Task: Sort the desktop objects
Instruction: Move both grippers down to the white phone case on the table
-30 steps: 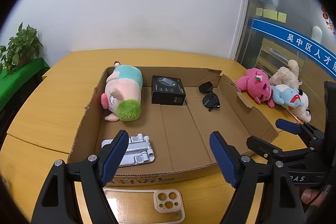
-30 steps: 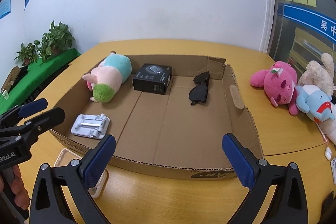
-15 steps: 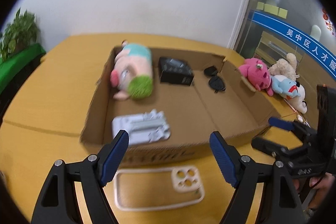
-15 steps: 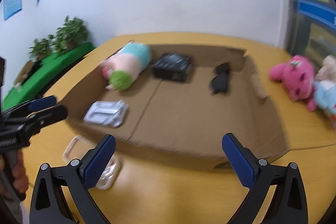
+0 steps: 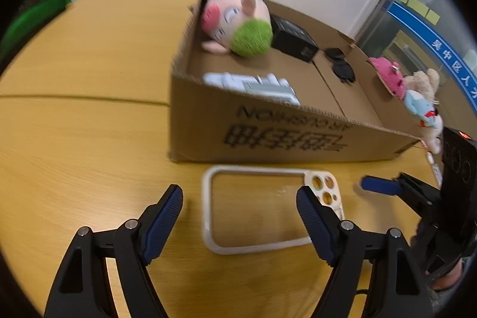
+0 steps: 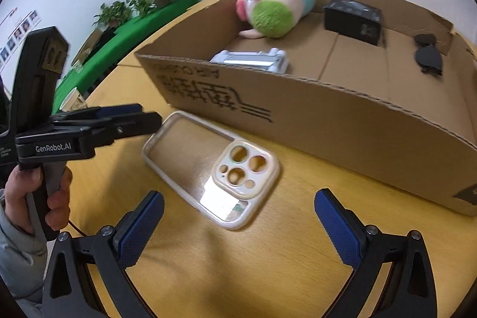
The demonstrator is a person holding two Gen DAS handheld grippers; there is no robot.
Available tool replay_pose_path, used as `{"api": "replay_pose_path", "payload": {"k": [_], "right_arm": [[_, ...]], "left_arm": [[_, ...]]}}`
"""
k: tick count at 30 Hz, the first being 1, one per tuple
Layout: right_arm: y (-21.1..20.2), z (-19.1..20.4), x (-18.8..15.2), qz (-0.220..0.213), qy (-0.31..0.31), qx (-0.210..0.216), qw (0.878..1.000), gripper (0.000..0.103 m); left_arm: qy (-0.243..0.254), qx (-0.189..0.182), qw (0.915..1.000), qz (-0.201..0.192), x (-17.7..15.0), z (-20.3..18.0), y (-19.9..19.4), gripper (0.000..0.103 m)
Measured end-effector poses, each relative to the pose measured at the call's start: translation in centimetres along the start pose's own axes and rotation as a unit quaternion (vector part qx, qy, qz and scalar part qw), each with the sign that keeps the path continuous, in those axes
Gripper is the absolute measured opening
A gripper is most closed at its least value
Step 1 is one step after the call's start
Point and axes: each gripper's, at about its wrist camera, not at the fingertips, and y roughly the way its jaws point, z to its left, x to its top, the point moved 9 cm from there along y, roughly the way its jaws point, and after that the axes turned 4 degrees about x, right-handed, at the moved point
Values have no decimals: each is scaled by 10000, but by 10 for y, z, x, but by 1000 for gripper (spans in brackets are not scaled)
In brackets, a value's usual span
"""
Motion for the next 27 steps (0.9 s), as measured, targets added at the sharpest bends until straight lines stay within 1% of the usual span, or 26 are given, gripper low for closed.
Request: {"api": "replay_pose_path", "payload": {"k": [2, 4, 6, 7, 9, 12, 14, 16, 18, 20, 24, 26, 27], "right_arm": [[4, 0, 1, 25, 0, 46, 10000, 102], [9, -4, 2, 116, 67, 196, 9997, 102], [14, -4, 0, 188, 198, 397, 9988, 102], [14, -5, -2, 186, 230, 452, 9985, 103], [11, -10, -3, 163, 220, 297, 9992, 103], [2, -18, -8, 101, 344, 309, 9989, 103], [-9, -28, -13, 26, 510, 294, 9983, 103], [-26, -36, -17, -175, 612, 225, 9977, 103], [-47, -44, -17, -440, 627, 64, 9970, 103], [-67, -50, -16, -700, 622, -52, 9956, 103], [-107, -57, -16, -1248, 495, -309, 9905, 103], [-120, -60, -21, -1407, 491, -308, 9884, 103], [-122, -62, -24, -1415, 512, -309, 9881, 103]], "left_arm": [[-4, -151, 9997, 176, -5, -5, 8, 75], [66, -281, 9991, 311, -10, -13, 14, 71], [137, -512, 9978, 399, -15, -26, 17, 69], [230, -493, 9977, 411, -17, -33, 18, 69], [333, -444, 9976, 414, -19, -41, 19, 69], [300, -671, 9963, 438, -22, -55, 17, 69], [466, -763, 9952, 394, -22, -72, 12, 69], [663, -832, 9939, 284, -19, -90, 6, 69], [799, -970, 9920, 102, -14, -107, -1, 69], [843, -1208, 9891, -43, -9, -124, -7, 69], [944, -1515, 9838, -176, -3, -149, -9, 70], [972, -1563, 9828, -161, -3, -157, -7, 69], [977, -1584, 9824, -136, -6, -159, -6, 69]]}}
